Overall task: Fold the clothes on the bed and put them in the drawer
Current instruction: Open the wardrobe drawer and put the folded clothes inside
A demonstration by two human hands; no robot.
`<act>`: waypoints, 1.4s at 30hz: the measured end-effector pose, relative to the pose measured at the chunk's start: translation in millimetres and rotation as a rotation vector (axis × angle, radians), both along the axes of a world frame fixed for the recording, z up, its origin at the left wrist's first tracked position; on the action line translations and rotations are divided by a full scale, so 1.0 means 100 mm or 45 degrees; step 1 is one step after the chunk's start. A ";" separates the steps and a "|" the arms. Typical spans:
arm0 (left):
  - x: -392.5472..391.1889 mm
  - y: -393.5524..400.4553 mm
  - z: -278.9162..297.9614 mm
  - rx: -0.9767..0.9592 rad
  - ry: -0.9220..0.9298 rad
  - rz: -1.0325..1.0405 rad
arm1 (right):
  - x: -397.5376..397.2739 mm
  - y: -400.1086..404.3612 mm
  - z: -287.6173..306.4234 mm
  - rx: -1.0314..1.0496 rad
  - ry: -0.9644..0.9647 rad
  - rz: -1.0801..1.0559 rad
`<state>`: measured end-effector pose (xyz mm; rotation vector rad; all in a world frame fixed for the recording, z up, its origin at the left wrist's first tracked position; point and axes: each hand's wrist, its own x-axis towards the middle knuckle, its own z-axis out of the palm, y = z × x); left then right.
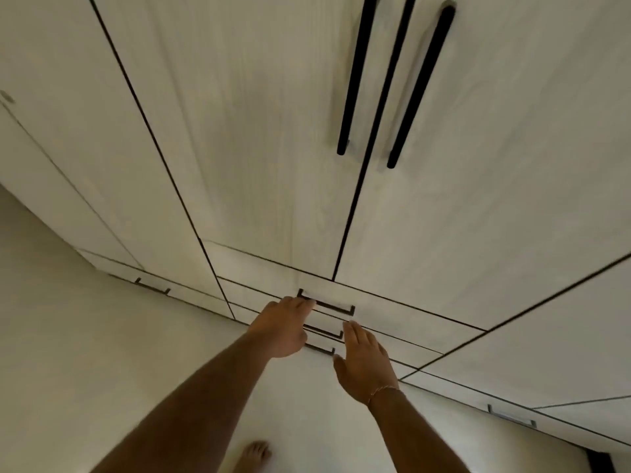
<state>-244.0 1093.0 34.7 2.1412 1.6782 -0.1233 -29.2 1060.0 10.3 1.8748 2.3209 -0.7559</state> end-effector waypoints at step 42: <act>-0.46 -0.90 -0.56 0.071 -0.216 -0.552 | -0.92 -0.94 -0.58 -0.341 -0.195 -0.396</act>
